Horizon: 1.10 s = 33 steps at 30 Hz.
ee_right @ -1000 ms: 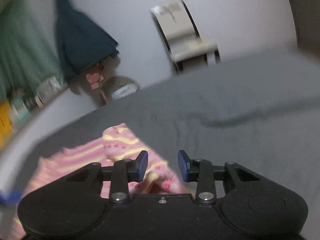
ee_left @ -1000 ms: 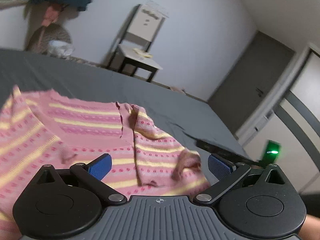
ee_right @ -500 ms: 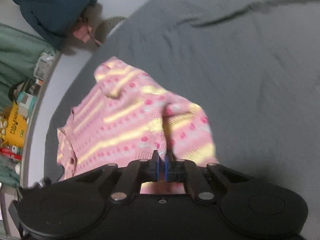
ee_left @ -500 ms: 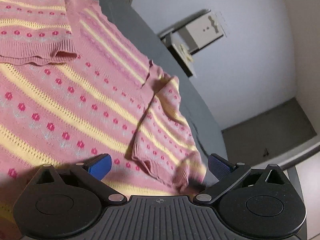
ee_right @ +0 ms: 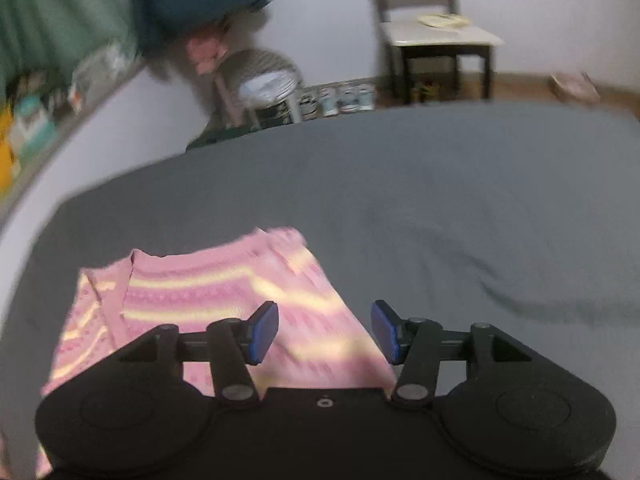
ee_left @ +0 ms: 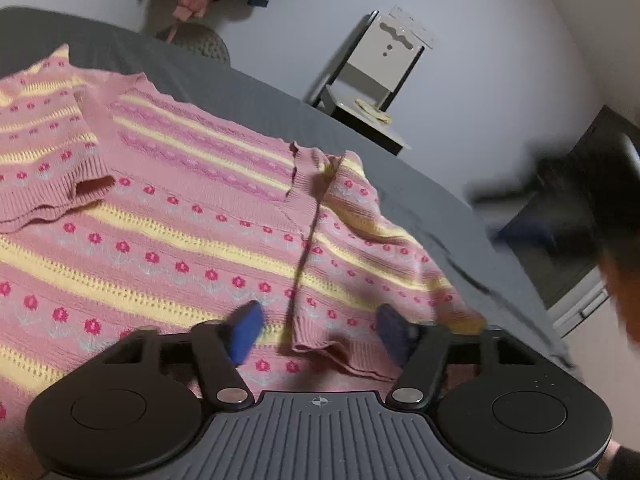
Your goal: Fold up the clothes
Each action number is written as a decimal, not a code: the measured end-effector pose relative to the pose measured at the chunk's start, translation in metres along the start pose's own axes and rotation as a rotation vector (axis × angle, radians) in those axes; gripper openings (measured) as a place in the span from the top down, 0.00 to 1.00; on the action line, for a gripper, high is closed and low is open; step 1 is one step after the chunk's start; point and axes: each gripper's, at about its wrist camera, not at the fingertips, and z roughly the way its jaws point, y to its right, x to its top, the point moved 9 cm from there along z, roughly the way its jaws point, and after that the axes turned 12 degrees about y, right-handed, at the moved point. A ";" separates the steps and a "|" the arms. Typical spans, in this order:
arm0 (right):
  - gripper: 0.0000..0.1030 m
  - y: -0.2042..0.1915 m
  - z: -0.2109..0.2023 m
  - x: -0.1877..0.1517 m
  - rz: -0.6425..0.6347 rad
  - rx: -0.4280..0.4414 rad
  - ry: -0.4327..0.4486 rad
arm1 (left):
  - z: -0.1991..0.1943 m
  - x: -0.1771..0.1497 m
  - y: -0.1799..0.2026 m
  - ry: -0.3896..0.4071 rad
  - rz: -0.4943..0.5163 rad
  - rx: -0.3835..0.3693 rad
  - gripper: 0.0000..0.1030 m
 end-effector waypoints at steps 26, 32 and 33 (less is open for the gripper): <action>0.82 0.013 0.150 0.014 0.105 -0.268 -0.091 | 0.001 0.017 -0.010 -0.013 0.143 -0.007 0.73; 0.45 0.046 0.100 0.022 0.164 -0.041 -0.006 | 0.000 0.018 -0.014 -0.012 0.147 -0.014 0.73; 0.45 0.051 0.087 0.021 0.136 -0.008 0.010 | -0.001 0.019 -0.013 -0.013 0.144 -0.019 0.73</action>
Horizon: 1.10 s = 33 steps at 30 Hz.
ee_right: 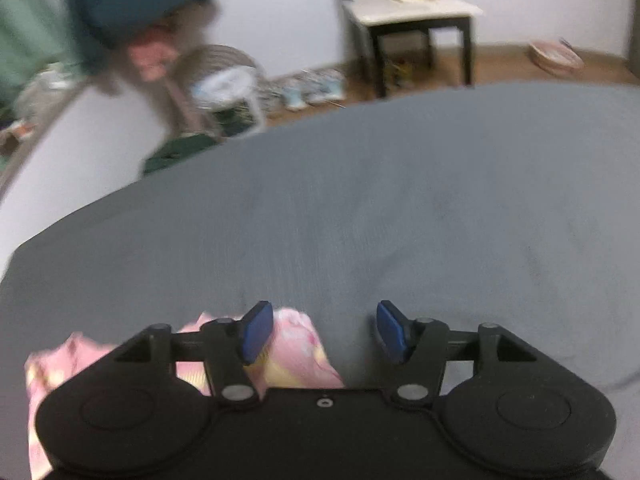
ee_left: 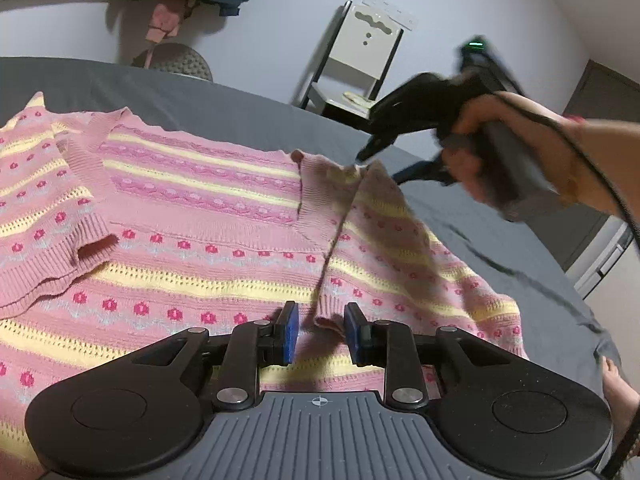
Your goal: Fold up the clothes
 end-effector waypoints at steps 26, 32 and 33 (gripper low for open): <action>0.62 0.043 -0.137 -0.139 0.016 0.233 -0.046 | 0.016 0.000 -0.002 -0.023 -0.185 0.008 0.72; 0.85 0.043 -0.129 -0.154 0.192 0.280 -0.110 | 0.026 0.001 0.003 -0.011 -0.182 -0.031 0.99; 0.90 0.042 -0.128 -0.156 0.219 0.284 -0.109 | 0.026 0.004 0.002 -0.002 -0.178 -0.032 0.99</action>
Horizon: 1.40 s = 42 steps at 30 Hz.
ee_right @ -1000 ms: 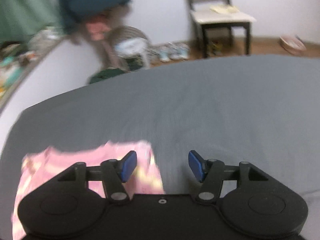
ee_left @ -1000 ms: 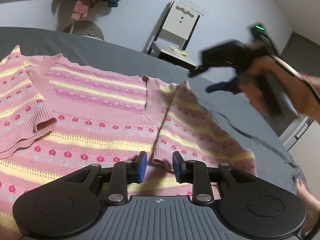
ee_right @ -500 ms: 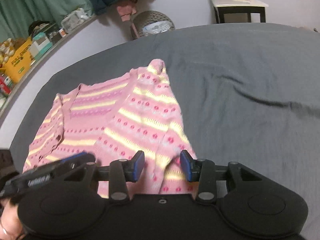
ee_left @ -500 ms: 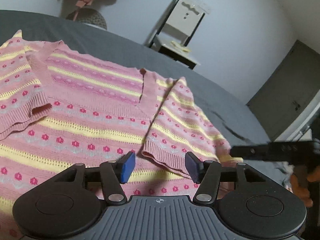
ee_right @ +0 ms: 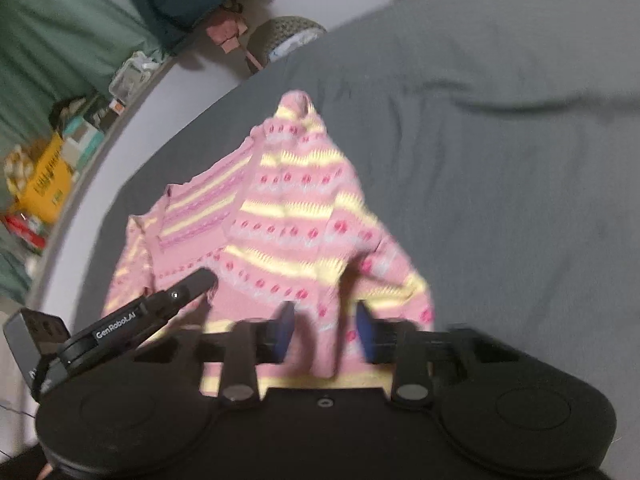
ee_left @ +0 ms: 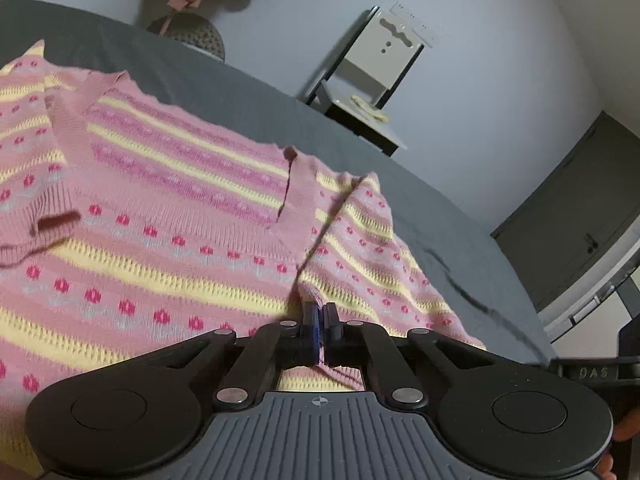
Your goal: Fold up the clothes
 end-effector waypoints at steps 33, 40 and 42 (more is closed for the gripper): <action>0.90 -0.031 0.125 0.081 -0.060 -0.033 0.180 | -0.058 0.067 -0.034 0.165 0.129 0.030 0.85; 0.31 -0.033 0.092 0.107 -0.010 0.097 0.262 | -0.079 0.164 -0.136 0.273 0.203 0.202 0.85; 0.30 -0.030 0.082 0.116 -0.101 0.040 0.313 | -0.080 0.188 -0.170 0.269 0.193 0.250 0.84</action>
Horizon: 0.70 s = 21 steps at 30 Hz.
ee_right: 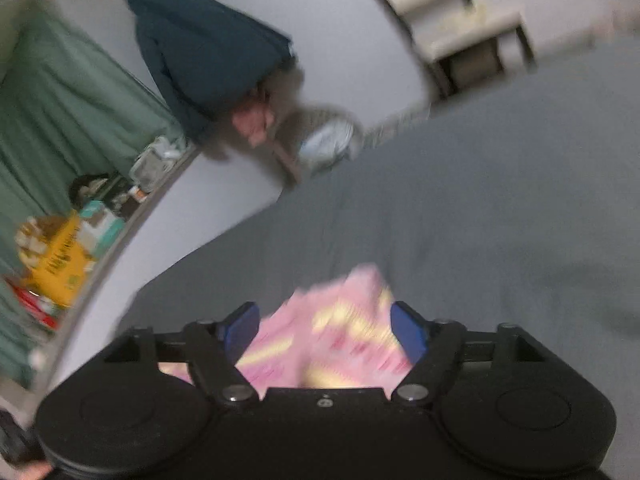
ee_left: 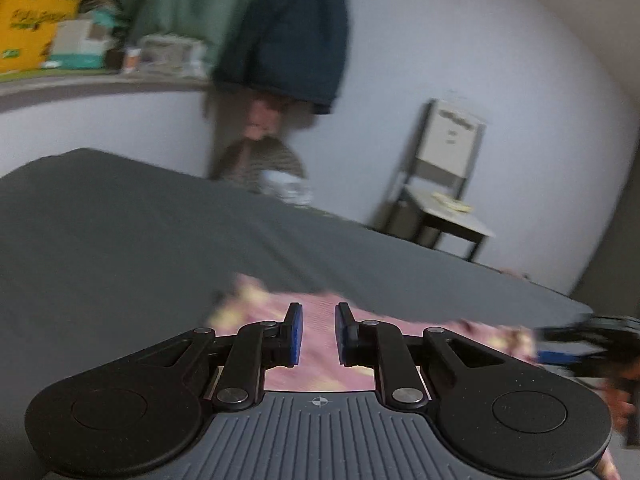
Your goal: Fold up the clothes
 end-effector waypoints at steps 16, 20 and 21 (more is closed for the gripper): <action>0.30 -0.010 0.065 -0.006 -0.182 -0.067 -0.180 | 0.113 0.003 -0.028 -0.237 -0.003 -0.111 0.00; 0.31 -0.016 0.073 -0.013 -0.211 -0.067 -0.201 | 0.129 -0.007 -0.032 -0.273 0.009 -0.079 0.00; 0.31 -0.016 0.075 -0.015 -0.219 -0.075 -0.205 | 0.131 -0.010 -0.032 -0.282 0.019 -0.077 0.00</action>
